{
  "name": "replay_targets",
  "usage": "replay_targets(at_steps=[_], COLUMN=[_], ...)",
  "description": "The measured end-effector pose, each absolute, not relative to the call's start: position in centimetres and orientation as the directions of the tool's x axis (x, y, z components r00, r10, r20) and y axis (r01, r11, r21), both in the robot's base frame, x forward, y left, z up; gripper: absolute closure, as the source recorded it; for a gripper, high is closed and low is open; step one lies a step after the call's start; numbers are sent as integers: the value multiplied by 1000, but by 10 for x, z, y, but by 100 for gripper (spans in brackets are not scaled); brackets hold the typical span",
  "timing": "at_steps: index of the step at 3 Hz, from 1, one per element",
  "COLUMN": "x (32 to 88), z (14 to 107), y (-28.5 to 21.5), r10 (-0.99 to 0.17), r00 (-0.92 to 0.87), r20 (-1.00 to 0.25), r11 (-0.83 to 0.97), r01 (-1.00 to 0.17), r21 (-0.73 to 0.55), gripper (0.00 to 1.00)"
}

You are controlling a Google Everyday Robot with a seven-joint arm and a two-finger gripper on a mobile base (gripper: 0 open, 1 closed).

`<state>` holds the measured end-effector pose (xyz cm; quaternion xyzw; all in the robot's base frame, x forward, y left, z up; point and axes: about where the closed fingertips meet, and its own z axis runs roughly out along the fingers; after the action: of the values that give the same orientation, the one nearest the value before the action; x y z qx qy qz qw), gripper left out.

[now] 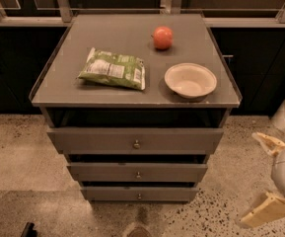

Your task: Open bottom drawer

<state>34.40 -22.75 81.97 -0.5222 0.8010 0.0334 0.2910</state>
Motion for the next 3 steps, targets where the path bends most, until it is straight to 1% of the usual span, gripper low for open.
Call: replay_targets(at_steps=[1,2,3], x=[344,328,302], z=[820,791,711], y=[-227,-231,-217], r10=[-817,-755,-613], r00=[-285,-356,-467], r20=[-501,-550,-637], r11=[453,544,667], r01=[-856,-809,-738], r21=[-250,-223,-100], gripper=[0,0,0])
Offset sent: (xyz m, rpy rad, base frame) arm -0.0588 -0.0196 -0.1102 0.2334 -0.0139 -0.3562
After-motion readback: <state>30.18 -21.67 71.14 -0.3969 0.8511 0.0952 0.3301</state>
